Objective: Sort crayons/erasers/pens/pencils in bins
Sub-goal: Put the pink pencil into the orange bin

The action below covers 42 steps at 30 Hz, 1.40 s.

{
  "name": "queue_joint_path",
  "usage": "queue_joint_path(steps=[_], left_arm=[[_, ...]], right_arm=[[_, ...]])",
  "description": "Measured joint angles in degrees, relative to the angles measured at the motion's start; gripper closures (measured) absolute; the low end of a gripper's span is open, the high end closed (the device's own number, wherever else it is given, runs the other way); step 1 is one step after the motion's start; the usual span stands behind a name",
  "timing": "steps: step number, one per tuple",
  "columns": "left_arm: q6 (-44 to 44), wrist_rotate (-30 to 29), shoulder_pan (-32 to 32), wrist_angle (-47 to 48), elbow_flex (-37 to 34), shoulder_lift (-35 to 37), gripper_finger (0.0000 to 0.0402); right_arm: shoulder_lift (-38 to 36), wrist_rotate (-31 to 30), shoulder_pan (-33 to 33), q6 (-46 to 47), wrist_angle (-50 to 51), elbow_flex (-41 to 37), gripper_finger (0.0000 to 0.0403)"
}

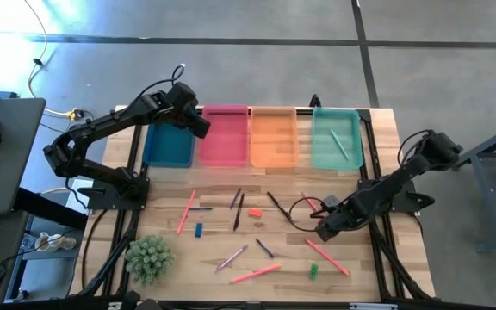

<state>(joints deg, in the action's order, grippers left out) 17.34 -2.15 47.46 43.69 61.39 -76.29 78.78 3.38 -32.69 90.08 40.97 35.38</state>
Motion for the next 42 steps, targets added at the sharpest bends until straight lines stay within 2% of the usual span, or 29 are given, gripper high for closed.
queue_joint_path(steps=[4, 7, 16, 18, 23, 28, 38, 42], left_arm=[[0.00, 0.00, 0.00, -0.01, 0.00, 0.00, 0.0275], [0.00, 0.02, 0.00, 0.03, 0.00, 0.00, 0.0275], [-1.89, 1.52, 0.00, 3.56, 0.00, 0.01, 0.0275], [-2.61, 1.53, 0.02, 4.52, 0.00, 0.02, 0.0275], [-4.17, 1.54, 0.14, 6.97, -0.02, 0.17, 0.0275], [-8.12, 2.07, 0.57, 8.13, -0.02, 2.33, 0.0275], [-14.01, 3.02, 0.57, 7.96, -0.02, 9.36, 0.0275], [-16.01, 3.04, 0.57, 7.96, -0.02, 11.56, 0.0275]], right_arm=[[3.61, 1.32, 0.04, -0.09, -0.58, 0.29, 0.0236], [5.01, 1.37, 0.04, -0.03, -0.53, 0.51, 0.0256], [5.38, 1.35, 0.02, -0.07, -0.08, 1.16, 0.0380], [5.32, 1.28, 0.02, -0.13, -0.02, 1.16, 0.0394], [5.08, 1.22, 0.04, -0.22, -0.42, 1.07, 0.0381], [3.22, 0.61, 0.04, -0.12, -0.98, 1.44, 0.0390], [1.63, -7.43, 0.91, -0.27, -5.51, 7.59, 0.0397], [1.63, -13.19, 2.14, -0.17, -5.83, 10.49, 0.0397]])
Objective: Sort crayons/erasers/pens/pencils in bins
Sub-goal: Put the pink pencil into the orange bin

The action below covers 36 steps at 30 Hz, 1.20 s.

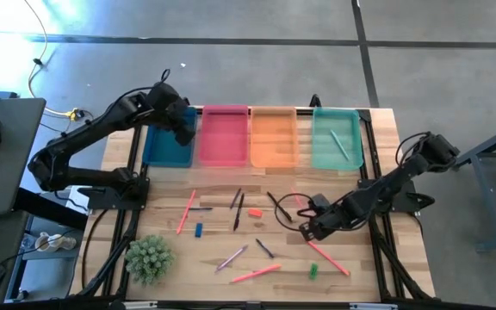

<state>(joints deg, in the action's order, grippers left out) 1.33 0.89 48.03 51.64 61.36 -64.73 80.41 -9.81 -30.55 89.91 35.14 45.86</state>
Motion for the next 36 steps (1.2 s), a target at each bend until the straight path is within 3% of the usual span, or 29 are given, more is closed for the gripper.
queue_joint_path(steps=[12, 25, 36], left_arm=[[-1.79, 0.45, -0.07, 1.61, 0.00, 1.90, 0.0275], [-2.52, 0.48, -0.09, 2.56, -0.10, 1.86, 0.0275], [1.07, 0.43, -0.09, 2.60, -0.55, 1.84, 0.0275]], right_arm=[[-0.05, -14.34, 9.10, -9.72, 0.23, 10.63, 0.0397], [-0.11, -13.60, 27.22, -27.68, -0.34, 17.25, 0.0396], [0.74, -13.96, 40.53, -49.16, -12.76, 17.77, 0.0395]])
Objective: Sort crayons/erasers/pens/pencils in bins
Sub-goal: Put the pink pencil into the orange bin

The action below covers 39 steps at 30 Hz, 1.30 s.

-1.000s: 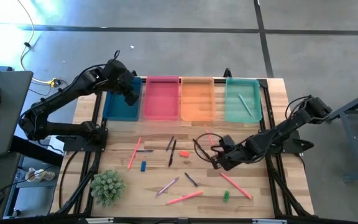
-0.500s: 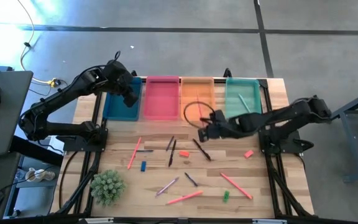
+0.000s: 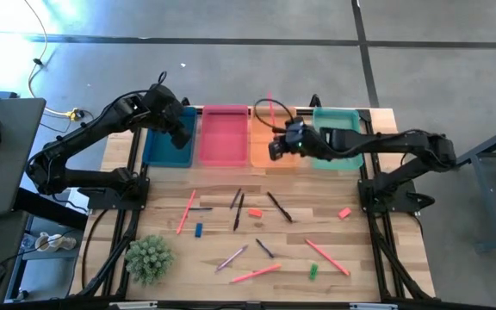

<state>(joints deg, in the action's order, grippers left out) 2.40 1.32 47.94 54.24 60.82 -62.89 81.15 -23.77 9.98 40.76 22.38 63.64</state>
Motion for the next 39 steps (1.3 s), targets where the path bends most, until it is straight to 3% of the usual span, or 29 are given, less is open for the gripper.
queue_joint_path(steps=[3, 11, 21, 39], left_arm=[[2.09, 0.00, 0.00, 0.00, 0.00, 0.00, 0.0275], [6.31, -0.26, -0.04, -2.76, -0.02, -0.46, 0.0275], [8.57, -0.39, -0.04, -4.72, -0.02, -0.63, 0.0275], [9.59, -0.46, -0.04, -4.66, -0.02, -0.66, 0.0275]], right_arm=[[0.88, 0.48, 3.03, -4.47, -1.00, 0.04, 0.0395], [6.70, 10.43, 10.94, -9.76, -1.92, 0.04, 0.0395], [16.08, 21.29, 12.88, -8.44, 1.29, 0.02, 0.0395], [19.36, 23.37, 13.27, -6.26, 8.84, -0.02, 0.0395]])
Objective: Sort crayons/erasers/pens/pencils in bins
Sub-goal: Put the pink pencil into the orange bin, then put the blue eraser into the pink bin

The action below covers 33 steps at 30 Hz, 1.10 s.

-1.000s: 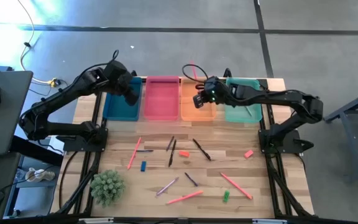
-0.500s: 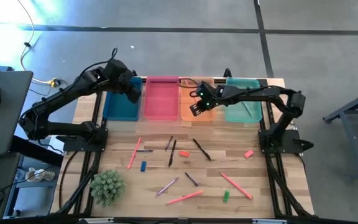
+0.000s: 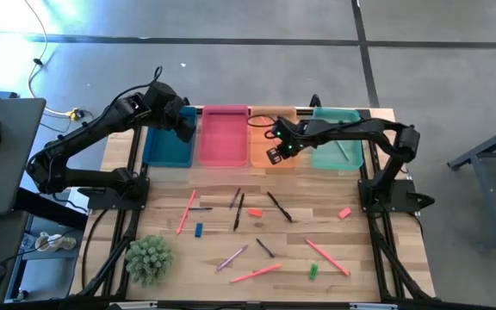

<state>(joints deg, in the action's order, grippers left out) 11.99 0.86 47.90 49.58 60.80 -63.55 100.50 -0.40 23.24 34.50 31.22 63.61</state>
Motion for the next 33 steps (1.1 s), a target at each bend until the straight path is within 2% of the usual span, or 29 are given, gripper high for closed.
queue_joint_path(steps=[10, 23, 33], left_arm=[[0.04, 0.20, 0.00, 0.07, 0.00, 0.00, 0.0275], [0.02, 0.09, 0.00, 0.11, 0.00, 0.00, 0.0275], [1.40, -0.15, 0.00, 2.16, 0.00, -0.01, 0.0275]], right_arm=[[1.92, 1.43, -0.42, 0.02, 1.18, 0.00, 0.0388], [1.57, 0.96, -0.42, 1.23, 2.92, 1.36, 0.0291], [1.41, -1.09, -1.43, -3.22, 11.07, 7.91, 0.0286]])
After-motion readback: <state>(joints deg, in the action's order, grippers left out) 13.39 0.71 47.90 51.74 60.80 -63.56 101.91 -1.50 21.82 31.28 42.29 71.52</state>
